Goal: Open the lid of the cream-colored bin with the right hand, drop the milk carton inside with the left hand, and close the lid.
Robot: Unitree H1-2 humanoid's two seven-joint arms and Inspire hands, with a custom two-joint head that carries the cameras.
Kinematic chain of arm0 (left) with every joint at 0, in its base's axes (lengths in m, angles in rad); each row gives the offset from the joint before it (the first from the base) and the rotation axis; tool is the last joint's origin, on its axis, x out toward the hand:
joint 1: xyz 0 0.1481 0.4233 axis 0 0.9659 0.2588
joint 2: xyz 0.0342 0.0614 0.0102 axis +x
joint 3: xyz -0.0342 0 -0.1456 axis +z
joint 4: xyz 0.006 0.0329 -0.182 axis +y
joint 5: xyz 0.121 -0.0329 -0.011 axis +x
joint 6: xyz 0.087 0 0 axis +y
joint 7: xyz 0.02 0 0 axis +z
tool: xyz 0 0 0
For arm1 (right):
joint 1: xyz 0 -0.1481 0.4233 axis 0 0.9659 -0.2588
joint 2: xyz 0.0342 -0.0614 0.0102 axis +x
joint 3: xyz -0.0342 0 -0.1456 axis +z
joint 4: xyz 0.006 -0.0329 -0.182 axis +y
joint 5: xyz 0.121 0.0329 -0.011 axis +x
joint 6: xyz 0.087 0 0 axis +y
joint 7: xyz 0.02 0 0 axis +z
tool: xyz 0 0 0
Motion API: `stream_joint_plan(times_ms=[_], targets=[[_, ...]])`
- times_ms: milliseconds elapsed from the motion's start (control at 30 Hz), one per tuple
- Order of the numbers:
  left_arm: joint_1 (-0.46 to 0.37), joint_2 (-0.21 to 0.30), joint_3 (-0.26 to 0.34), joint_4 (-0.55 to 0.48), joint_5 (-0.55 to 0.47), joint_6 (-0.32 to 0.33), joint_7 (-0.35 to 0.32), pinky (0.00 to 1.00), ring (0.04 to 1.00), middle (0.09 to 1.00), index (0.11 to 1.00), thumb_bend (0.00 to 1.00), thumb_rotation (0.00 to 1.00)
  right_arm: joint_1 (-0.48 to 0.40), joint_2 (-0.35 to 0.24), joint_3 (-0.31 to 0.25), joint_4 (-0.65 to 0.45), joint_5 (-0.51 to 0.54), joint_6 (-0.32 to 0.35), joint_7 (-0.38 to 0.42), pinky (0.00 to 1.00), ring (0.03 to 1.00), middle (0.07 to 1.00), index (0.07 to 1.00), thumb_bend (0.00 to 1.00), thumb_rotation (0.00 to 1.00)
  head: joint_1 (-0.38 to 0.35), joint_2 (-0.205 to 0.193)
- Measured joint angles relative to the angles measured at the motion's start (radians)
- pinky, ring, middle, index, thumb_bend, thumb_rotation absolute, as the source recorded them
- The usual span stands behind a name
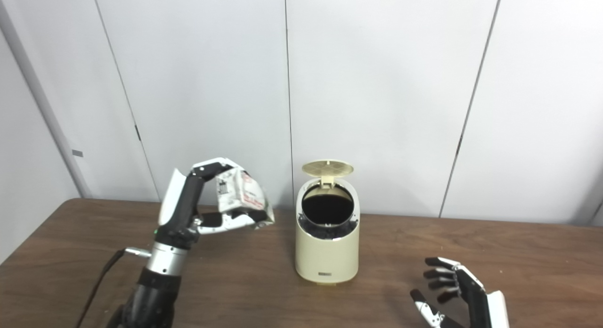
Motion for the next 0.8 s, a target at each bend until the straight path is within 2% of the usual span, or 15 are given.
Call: stream_joint_plan(times_ms=[33,133,167,267,333,367,400,433,467,567,633,767,800], targets=[[-0.002,-0.01,-0.001,0.015,0.002,-0.004,0.008,0.43,0.484,0.479,0.47,0.5,0.0,0.002,0.002,0.0,-0.003,0.002,0.003,0.001,0.11,0.162,0.313,0.696,0.32,0.0,-0.008,0.002],[-0.004,-0.036,-0.018,0.052,0.021,-0.007,0.036,0.42,0.481,0.479,0.471,0.5,0.0,0.005,0.009,0.002,-0.008,0.002,0.008,0.001,0.09,0.142,0.285,0.698,0.32,0.0,-0.018,0.002],[-0.006,-0.043,-0.03,0.06,0.024,-0.008,0.043,0.42,0.478,0.479,0.473,0.5,0.0,0.006,0.01,0.003,-0.01,0.002,0.012,0.001,0.08,0.125,0.265,0.699,0.32,0.0,-0.018,0.002],[-0.029,-0.05,-0.076,0.1,0.027,-0.014,0.072,0.41,0.479,0.481,0.47,0.5,0.0,0.009,0.015,0.012,-0.013,0.001,0.015,0.002,0.08,0.127,0.284,0.699,0.32,0.0,-0.029,0.002],[-0.047,-0.049,-0.105,0.126,0.036,-0.016,0.102,0.4,0.477,0.482,0.471,0.5,0.0,0.01,0.019,0.017,-0.014,0.001,0.015,0.002,0.07,0.104,0.254,0.699,0.32,0.0,-0.035,-0.005],[-0.06,-0.048,-0.121,0.144,0.04,-0.019,0.123,0.4,0.476,0.482,0.471,0.5,0.0,0.011,0.019,0.018,-0.014,0.001,0.015,0.002,0.06,0.101,0.252,0.699,0.32,0.0,-0.037,-0.005],[-0.072,-0.046,-0.139,0.159,0.046,-0.019,0.143,0.39,0.473,0.481,0.473,0.51,0.0,0.011,0.019,0.019,-0.014,0.0,0.015,0.001,0.06,0.113,0.325,0.697,0.32,0.0,-0.043,-0.008],[-0.082,-0.043,-0.154,0.173,0.054,-0.023,0.163,0.38,0.471,0.481,0.474,0.51,0.0,0.011,0.019,0.021,-0.014,-0.002,0.015,0.0,0.08,0.144,0.359,0.695,0.31,0.0,-0.048,-0.008],[-0.094,-0.04,-0.173,0.188,0.063,-0.024,0.189,0.38,0.469,0.481,0.475,0.51,0.0,0.011,0.019,0.025,-0.014,-0.008,0.014,-0.002,0.19,0.303,0.458,0.689,0.3,0.0,-0.051,-0.008],[-0.126,-0.039,-0.225,0.248,0.083,-0.032,0.274,0.37,0.469,0.477,0.477,0.51,0.0,0.013,0.018,0.037,-0.018,-0.034,0.014,-0.006,0.39,0.519,0.609,0.679,0.29,0.0,-0.058,-0.008],[-0.146,-0.039,-0.263,0.293,0.09,-0.032,0.334,0.37,0.468,0.475,0.479,0.51,0.0,0.018,0.02,0.042,-0.025,-0.038,0.014,-0.006,0.41,0.544,0.632,0.68,0.28,0.0,-0.061,-0.009],[-0.166,-0.031,-0.336,0.336,0.089,-0.033,0.442,0.37,0.464,0.469,0.486,0.51,0.0,0.029,0.034,0.044,-0.037,-0.038,0.014,-0.006,0.35,0.483,0.592,0.679,0.28,0.0,-0.066,-0.008],[-0.174,-0.033,-0.345,0.354,0.088,-0.035,0.466,0.37,0.463,0.467,0.488,0.5,0.0,0.031,0.038,0.044,-0.038,-0.038,0.014,-0.007,0.41,0.54,0.618,0.675,0.29,0.0,-0.069,-0.008]])
